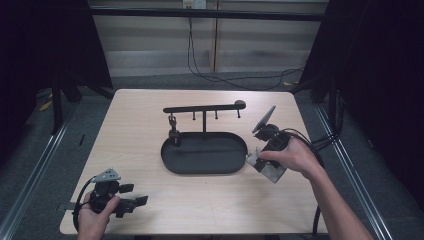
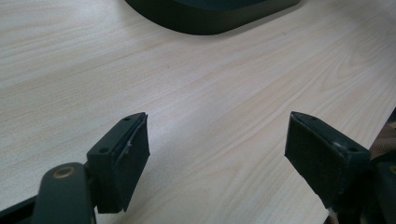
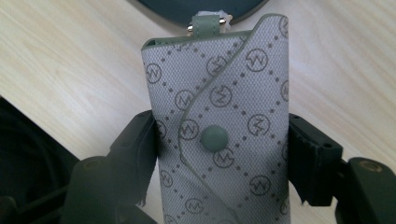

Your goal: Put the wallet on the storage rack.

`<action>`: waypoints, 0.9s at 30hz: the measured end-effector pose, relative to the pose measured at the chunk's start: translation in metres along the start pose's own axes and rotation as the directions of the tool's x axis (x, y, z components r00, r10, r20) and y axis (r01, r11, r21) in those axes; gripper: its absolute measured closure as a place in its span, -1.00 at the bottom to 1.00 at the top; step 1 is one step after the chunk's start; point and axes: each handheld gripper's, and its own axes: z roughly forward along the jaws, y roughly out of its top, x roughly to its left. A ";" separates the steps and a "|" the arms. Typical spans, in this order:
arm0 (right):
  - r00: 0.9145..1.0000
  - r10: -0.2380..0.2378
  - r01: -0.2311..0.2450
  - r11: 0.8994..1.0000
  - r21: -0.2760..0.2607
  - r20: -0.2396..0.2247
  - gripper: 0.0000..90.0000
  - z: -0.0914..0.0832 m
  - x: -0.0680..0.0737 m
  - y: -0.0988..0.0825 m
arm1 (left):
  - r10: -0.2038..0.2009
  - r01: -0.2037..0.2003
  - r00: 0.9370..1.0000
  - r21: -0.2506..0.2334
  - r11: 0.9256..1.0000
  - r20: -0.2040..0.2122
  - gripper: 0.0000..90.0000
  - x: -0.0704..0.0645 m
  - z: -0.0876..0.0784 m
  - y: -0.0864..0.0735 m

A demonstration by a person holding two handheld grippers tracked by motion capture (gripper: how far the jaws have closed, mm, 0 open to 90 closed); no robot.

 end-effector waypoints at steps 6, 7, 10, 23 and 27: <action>1.000 0.021 -0.021 1.000 -0.013 -0.014 -0.26 0.001 -0.005 0.010 | 0.008 -0.008 1.000 0.004 1.000 0.002 -0.52 0.000 0.000 0.000; 0.999 0.031 -0.032 0.999 -0.015 -0.018 -0.26 0.001 -0.006 0.011 | 0.008 -0.008 1.000 0.003 1.000 0.001 -0.52 0.000 0.000 0.000; 0.999 0.046 -0.046 0.999 -0.028 -0.023 -0.26 0.002 -0.008 0.016 | 0.008 -0.008 1.000 -0.004 1.000 0.003 -0.52 0.000 -0.001 0.001; 0.993 0.085 -0.092 0.992 -0.088 -0.077 -0.26 0.004 -0.009 0.037 | 0.010 -0.010 1.000 -0.021 1.000 0.010 -0.54 0.000 -0.003 0.000; 0.989 0.109 -0.119 0.987 -0.107 -0.097 -0.26 0.005 -0.012 0.039 | 0.009 -0.009 1.000 -0.027 1.000 0.012 -0.54 -0.001 -0.003 0.000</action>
